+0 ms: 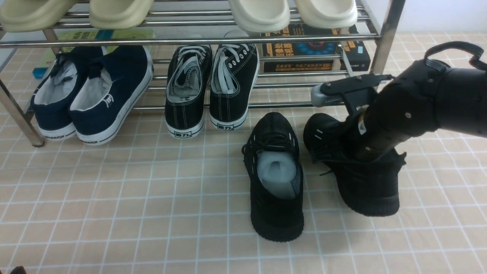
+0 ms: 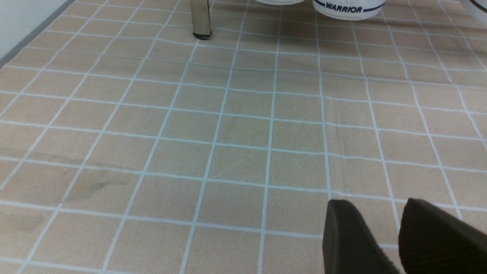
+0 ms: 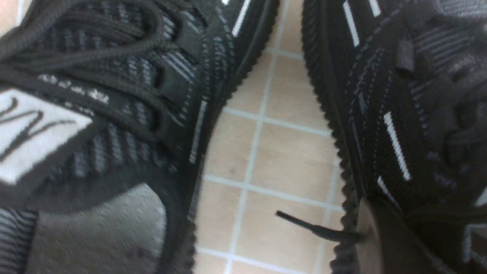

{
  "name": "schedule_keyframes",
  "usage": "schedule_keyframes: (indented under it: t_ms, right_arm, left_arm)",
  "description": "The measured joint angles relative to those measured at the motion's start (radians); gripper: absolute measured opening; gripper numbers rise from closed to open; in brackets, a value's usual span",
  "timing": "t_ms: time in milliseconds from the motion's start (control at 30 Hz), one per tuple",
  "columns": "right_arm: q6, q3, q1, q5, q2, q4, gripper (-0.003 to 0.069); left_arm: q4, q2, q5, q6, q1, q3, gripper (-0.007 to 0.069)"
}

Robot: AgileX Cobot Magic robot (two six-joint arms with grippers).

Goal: Take the shoes off the shelf from the light coffee tablecloth by hand.

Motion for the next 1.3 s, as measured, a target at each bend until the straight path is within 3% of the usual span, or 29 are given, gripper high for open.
schedule_keyframes:
  t_ms: [500, 633, 833, 967, 1300]
  right_arm:
    - [0.003, -0.019, -0.001, -0.044, 0.002, 0.197, 0.0207]
    - [-0.018, -0.07, -0.001, 0.083, 0.002, 0.218, 0.0274]
    - [-0.176, -0.273, -0.001, 0.45, -0.056, 0.22, 0.0328]
    - [-0.267, -0.367, -0.001, 0.584, -0.13, 0.218, 0.0295]
    - [-0.297, -0.257, -0.001, 0.63, -0.519, 0.195, 0.0014]
  left_arm:
    - [0.01, 0.0, 0.0, 0.0, 0.0, 0.0, 0.024]
    - [0.028, 0.0, 0.0, 0.0, 0.0, 0.0, 0.024]
    - [0.036, 0.0, 0.0, 0.0, 0.0, 0.0, 0.0239]
    - [0.036, 0.0, 0.0, 0.0, 0.0, 0.0, 0.0239]
    - [0.039, 0.0, 0.0, 0.0, 0.0, 0.0, 0.0239]
